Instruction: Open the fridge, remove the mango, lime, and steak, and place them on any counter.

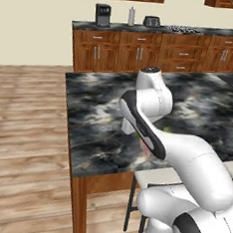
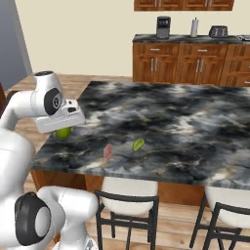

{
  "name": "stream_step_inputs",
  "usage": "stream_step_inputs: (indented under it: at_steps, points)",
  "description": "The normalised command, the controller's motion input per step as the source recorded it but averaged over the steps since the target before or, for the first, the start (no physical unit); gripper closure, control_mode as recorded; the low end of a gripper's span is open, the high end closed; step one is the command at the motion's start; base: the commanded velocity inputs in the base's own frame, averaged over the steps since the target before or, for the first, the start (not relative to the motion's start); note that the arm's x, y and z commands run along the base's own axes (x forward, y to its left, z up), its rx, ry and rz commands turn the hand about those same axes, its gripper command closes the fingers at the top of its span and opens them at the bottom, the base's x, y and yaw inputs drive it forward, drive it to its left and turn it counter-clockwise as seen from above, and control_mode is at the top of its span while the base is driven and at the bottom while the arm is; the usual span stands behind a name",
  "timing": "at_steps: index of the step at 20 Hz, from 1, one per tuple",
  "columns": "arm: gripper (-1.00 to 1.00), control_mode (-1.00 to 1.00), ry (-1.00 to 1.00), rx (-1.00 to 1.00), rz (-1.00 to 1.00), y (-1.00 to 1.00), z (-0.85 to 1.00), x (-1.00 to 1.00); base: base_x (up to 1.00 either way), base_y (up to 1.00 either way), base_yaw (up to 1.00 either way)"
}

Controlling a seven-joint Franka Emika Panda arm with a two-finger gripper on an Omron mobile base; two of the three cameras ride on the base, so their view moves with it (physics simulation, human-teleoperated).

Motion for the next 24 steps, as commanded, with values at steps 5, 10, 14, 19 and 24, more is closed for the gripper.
stream_step_inputs:
  at_steps: [5,10,14,19,24]
  points:
    - [1.0,-1.0,0.0,0.04,0.0,0.0,-0.71,0.9,0.0,0.0,0.0]
    - [1.0,-1.0,0.0,0.18,0.01,0.0,-0.69,0.95,0.0,0.0,0.0]
    - [1.0,-1.0,0.0,0.1,0.0,0.0,-0.61,0.79,0.0,0.0,0.0]
    - [1.0,-1.0,0.01,-0.01,0.0,0.03,-0.6,0.57,0.0,0.0,0.0]
    - [1.0,-1.0,0.11,-0.02,0.0,0.09,-0.37,0.45,0.0,0.0,0.0]
